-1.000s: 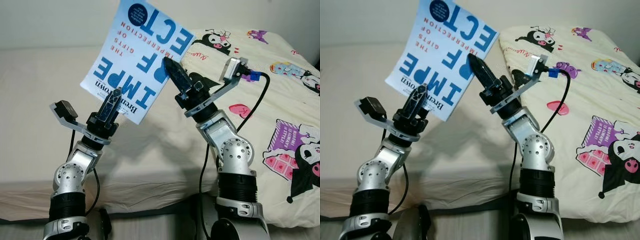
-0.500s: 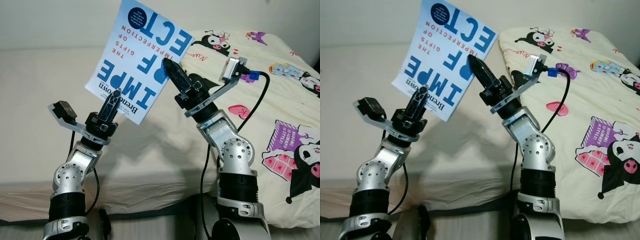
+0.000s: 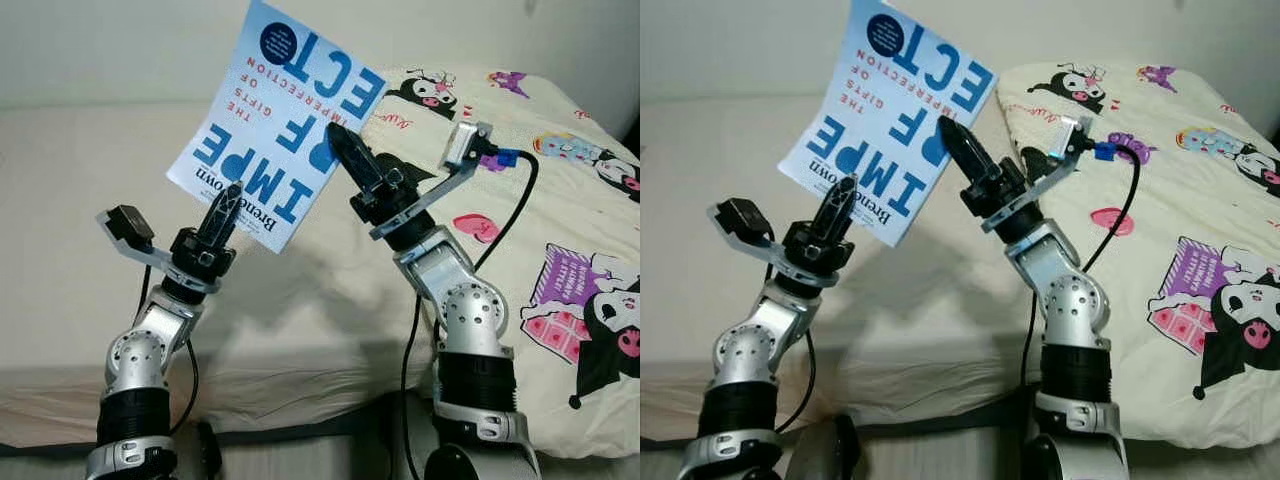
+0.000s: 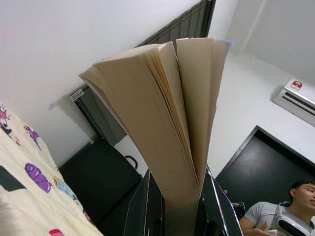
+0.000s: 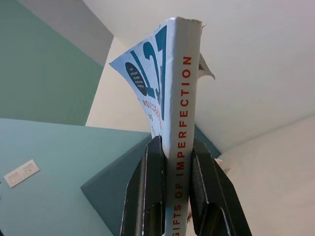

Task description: Clean up the room

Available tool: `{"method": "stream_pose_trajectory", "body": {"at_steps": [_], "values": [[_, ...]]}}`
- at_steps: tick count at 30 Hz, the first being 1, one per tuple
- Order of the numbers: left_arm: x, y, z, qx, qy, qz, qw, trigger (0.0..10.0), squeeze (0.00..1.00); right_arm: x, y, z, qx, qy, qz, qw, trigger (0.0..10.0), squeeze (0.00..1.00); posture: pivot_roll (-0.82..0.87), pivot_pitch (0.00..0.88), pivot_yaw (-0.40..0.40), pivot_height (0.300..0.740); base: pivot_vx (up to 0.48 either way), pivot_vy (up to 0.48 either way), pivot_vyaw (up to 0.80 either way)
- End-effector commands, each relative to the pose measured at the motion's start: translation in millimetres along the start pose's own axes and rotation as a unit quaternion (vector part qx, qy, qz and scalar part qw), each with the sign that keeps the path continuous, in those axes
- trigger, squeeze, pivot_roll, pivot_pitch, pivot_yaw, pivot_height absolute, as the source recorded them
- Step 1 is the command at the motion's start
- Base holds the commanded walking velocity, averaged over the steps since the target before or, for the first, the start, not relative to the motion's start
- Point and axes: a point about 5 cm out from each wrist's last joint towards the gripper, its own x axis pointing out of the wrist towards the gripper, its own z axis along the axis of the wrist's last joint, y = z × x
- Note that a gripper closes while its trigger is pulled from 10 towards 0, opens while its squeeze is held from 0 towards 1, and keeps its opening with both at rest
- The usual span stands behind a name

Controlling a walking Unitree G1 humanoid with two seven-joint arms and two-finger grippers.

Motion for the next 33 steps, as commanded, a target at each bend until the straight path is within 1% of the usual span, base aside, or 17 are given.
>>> {"method": "stream_pose_trajectory", "body": {"at_steps": [1, 2, 8, 9, 10, 15, 19, 21, 22, 23, 24, 26, 28, 29, 31, 32, 33], "values": [[-0.7, -0.6, 2.4, 0.014, -0.005, 0.004, 1.000, 0.0, 0.00, 2.8, 3.6, -10.4, -0.010, 0.031, 0.001, 0.999, 7.3, 0.00, -0.05, 0.080, 0.017, 0.461, 0.000, 0.000, 0.00], [-0.5, -0.5, 3.6, 0.019, -0.003, 0.004, 1.000, 0.0, 0.00, 2.3, 2.5, -11.1, -0.011, 0.034, -0.003, 0.999, 10.0, 0.00, -0.06, 0.081, 0.017, 0.461, 0.000, 0.000, 0.00], [0.0, 1.0, 11.3, 0.035, 0.000, 0.004, 0.999, 0.0, 0.00, -1.3, -3.5, -10.5, -0.021, 0.042, -0.025, 0.999, 10.0, 0.00, -0.06, 0.085, 0.021, 0.461, 0.000, 0.000, 0.00], [0.5, 1.2, 14.1, 0.042, 0.003, 0.003, 0.999, 0.0, 0.00, -3.5, -6.3, -8.4, -0.023, 0.037, -0.034, 0.998, 10.0, 0.52, -0.06, 0.086, 0.022, 0.461, 0.000, 0.000, 0.00], [0.9, 1.1, 16.2, 0.046, 0.005, 0.003, 0.999, 0.0, 0.00, -5.4, -8.5, -6.6, -0.027, 0.034, -0.041, 0.998, 10.0, 0.99, -0.06, 0.086, 0.022, 0.461, 0.000, 0.000, 0.00], [1.3, 0.0, 21.3, 0.065, 0.020, -0.002, 0.998, 0.0, 0.00, -12.1, -13.3, -4.7, -0.039, 0.036, -0.056, 0.997, 10.0, 1.00, -0.06, 0.086, 0.026, 0.461, 0.000, 0.000, 0.00], [2.5, -0.5, 23.3, 0.079, 0.032, -0.005, 0.996, 0.0, 0.00, -13.9, -14.6, -2.1, -0.044, 0.036, -0.059, 0.997, 10.0, 1.00, -0.07, 0.087, 0.028, 0.461, 0.000, 0.000, 0.00], [4.2, -1.8, 25.1, 0.096, 0.050, -0.011, 0.994, 0.0, 0.00, -16.3, -15.9, 1.1, -0.050, 0.035, -0.064, 0.996, 10.0, 1.00, -0.07, 0.087, 0.027, 0.461, 0.000, 0.000, 0.00], [5.0, -2.8, 25.5, 0.110, 0.067, -0.017, 0.992, 0.0, 0.00, -18.6, -16.8, 3.2, -0.053, 0.035, -0.067, 0.996, 10.0, 1.00, -0.07, 0.088, 0.027, 0.461, 0.000, 0.000, 0.00], [5.0, -2.8, 25.5, 0.110, 0.067, -0.017, 0.992, 0.0, 0.00, -18.6, -16.8, 3.2, -0.053, 0.035, -0.067, 0.996, 10.0, 1.00, -0.07, 0.088, 0.027, 0.461, 0.000, 0.000, 0.00], [6.2, -3.7, 26.1, 0.122, 0.084, -0.021, 0.989, 0.0, 0.00, -20.9, -18.1, 5.2, -0.057, 0.035, -0.071, 0.995, 10.0, 1.00, -0.07, 0.083, 0.027, 0.461, 0.000, 0.000, 0.00], [6.2, -3.7, 26.1, 0.122, 0.084, -0.021, 0.989, 0.0, 0.00, -20.9, -18.1, 5.2, -0.057, 0.035, -0.071, 0.995, 10.0, 1.00, -0.07, 0.083, 0.027, 0.461, 0.000, 0.000, 0.00], [10.1, -4.9, 26.6, 0.148, 0.122, -0.029, 0.981, 0.0, 0.00, -25.7, -20.7, 10.4, -0.067, 0.033, -0.080, 0.994, 10.0, 1.00, -0.07, 0.094, 0.033, 0.461, 0.000, 0.000, 0.00], [10.1, -4.9, 26.6, 0.148, 0.122, -0.029, 0.981, 0.0, 0.00, -25.7, -20.7, 10.4, -0.067, 0.033, -0.080, 0.994, 10.0, 1.00, -0.07, 0.094, 0.033, 0.461, 0.000, 0.000, 0.00], [12.5, -6.5, 23.5, 0.166, 0.158, -0.037, 0.973, 0.0, 0.00, -32.0, -25.1, 15.2, -0.076, 0.027, -0.098, 0.992, 10.0, 1.00, -0.07, 0.094, 0.037, 0.461, 0.000, 0.000, 0.00], [13.0, -6.7, 22.8, 0.172, 0.168, -0.039, 0.970, 0.0, 0.00, -33.8, -26.5, 16.5, -0.079, 0.025, -0.104, 0.991, 10.0, 1.00, -0.07, 0.094, 0.039, 0.461, 0.000, 0.000, 0.00], [13.0, -6.7, 22.8, 0.172, 0.168, -0.039, 0.970, 0.0, 0.00, -33.8, -26.5, 16.5, -0.079, 0.025, -0.104, 0.991, 10.0, 1.00, -0.07, 0.094, 0.039, 0.461, 0.000, 0.000, 0.00]]}}
